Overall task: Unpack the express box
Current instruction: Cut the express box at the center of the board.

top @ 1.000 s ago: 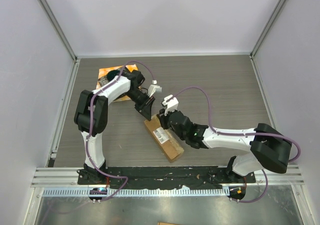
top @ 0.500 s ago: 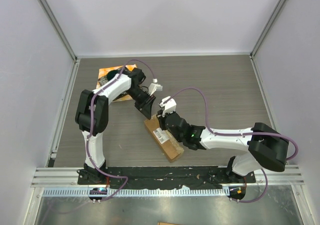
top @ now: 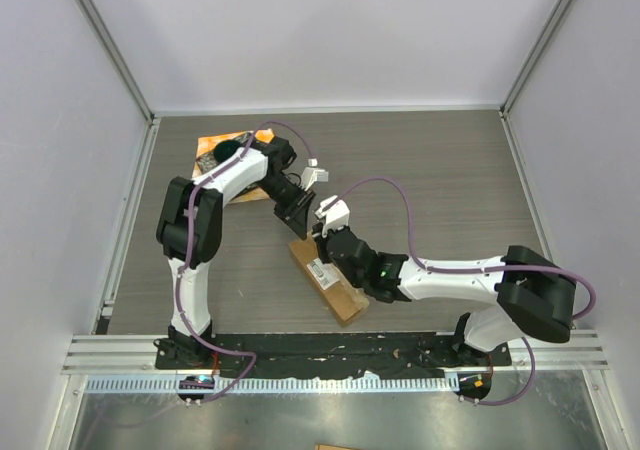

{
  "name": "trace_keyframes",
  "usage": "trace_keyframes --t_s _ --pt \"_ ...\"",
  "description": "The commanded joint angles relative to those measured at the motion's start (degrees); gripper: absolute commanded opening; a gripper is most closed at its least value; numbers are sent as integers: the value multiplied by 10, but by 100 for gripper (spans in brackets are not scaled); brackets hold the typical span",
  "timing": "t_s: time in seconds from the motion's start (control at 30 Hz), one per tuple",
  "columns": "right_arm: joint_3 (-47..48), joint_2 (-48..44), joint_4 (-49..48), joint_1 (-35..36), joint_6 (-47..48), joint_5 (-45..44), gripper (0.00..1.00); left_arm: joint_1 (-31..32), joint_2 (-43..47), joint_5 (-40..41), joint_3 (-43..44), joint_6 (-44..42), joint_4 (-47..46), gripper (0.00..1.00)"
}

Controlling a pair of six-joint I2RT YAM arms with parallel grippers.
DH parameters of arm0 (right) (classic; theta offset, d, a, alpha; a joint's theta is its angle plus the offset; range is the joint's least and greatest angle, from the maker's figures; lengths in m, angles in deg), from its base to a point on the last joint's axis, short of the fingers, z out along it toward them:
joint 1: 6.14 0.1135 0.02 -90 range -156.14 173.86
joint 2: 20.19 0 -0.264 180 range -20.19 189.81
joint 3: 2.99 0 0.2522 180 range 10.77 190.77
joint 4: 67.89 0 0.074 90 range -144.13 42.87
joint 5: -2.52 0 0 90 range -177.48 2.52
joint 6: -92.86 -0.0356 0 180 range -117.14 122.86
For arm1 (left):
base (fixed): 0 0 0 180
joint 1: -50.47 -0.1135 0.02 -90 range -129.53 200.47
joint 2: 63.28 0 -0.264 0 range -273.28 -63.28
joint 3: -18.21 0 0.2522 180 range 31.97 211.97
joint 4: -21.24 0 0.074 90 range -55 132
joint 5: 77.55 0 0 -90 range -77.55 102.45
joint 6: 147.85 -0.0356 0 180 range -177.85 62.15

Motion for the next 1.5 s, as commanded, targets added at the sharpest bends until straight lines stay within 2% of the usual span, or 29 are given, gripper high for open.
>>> trace_keyframes --t_s 0.0,0.5,1.0,1.47 --pt "-28 24 156 20 -8 37 1 8 -23 28 -10 19 -48 15" --pt "-63 24 170 29 -54 30 1 13 -49 51 -10 23 -70 0" --pt "-49 -57 272 56 -105 11 1 19 -56 126 -7 29 -79 0" --pt "-25 -119 303 86 -113 -34 1 28 -59 151 -6 35 -78 0"
